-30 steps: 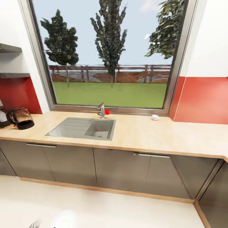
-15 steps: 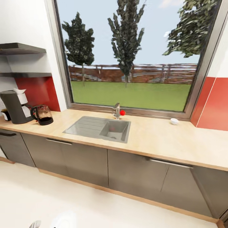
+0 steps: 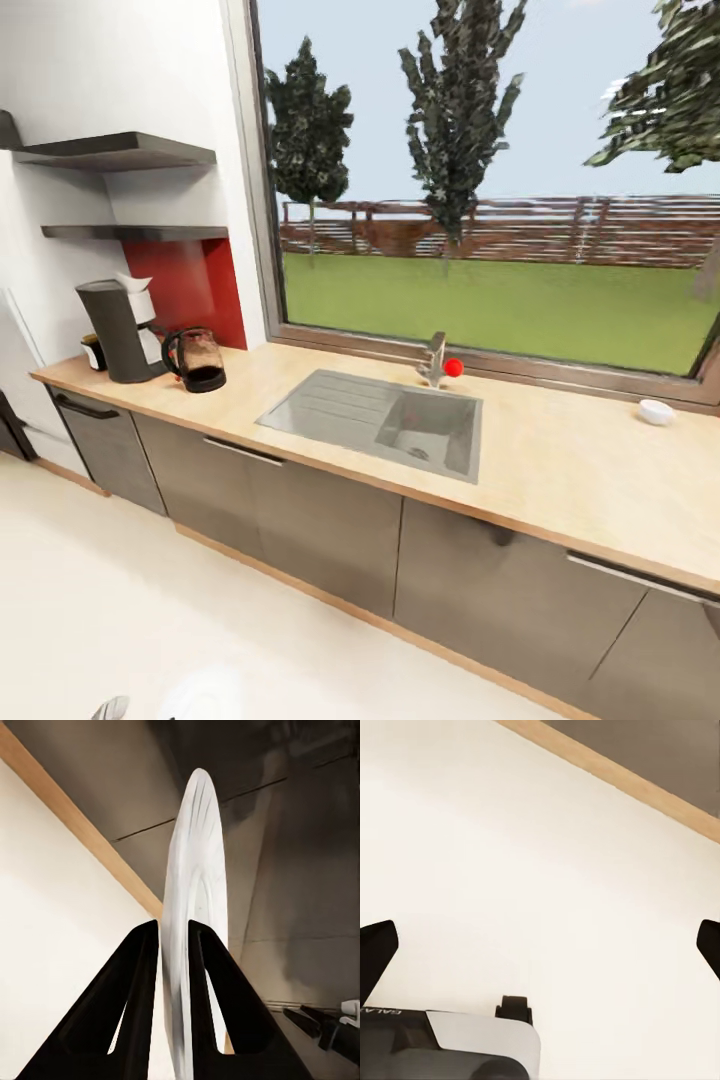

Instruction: Set up a coffee station on the kitchen countertop: keep the coffee maker on the countertop, move the bottle of coffee from the kitchen shelf to the counter next to the coffee maker, place a paper coffee filter on top of the coffee maker, put the saucer next to the coffee maker with the coffee cup on the saucer, and place the electric kettle next to the coffee maker.

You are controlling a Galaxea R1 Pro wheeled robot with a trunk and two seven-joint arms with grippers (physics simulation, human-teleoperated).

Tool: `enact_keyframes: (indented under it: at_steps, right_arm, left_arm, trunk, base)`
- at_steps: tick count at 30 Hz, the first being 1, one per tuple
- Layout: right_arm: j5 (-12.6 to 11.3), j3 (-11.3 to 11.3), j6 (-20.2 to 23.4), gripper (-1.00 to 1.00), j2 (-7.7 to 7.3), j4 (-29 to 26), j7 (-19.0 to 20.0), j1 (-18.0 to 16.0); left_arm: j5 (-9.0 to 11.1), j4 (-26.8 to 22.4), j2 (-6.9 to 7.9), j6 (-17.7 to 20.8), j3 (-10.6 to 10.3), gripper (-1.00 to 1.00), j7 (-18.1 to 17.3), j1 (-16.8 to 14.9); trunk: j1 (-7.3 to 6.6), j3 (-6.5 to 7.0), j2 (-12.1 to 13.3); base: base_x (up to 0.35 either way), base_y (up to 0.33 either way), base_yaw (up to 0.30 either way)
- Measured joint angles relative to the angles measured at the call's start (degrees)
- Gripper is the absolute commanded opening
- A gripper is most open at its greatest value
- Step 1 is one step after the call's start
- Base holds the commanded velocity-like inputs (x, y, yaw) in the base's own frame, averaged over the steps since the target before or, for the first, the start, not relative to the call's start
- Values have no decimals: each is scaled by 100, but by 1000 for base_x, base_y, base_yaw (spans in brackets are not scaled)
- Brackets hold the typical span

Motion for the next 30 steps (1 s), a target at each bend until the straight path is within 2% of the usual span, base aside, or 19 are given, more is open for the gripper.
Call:
enact_keyframes:
  at_steps: [30]
  right_arm:
    - [0,0,-4,100,0,-3,8,0]
  left_arm:
    - [1,0,0,2,0,-100,-24,0]
  trunk:
    - [0,-104,0]
  base:
    - [286,196,280]
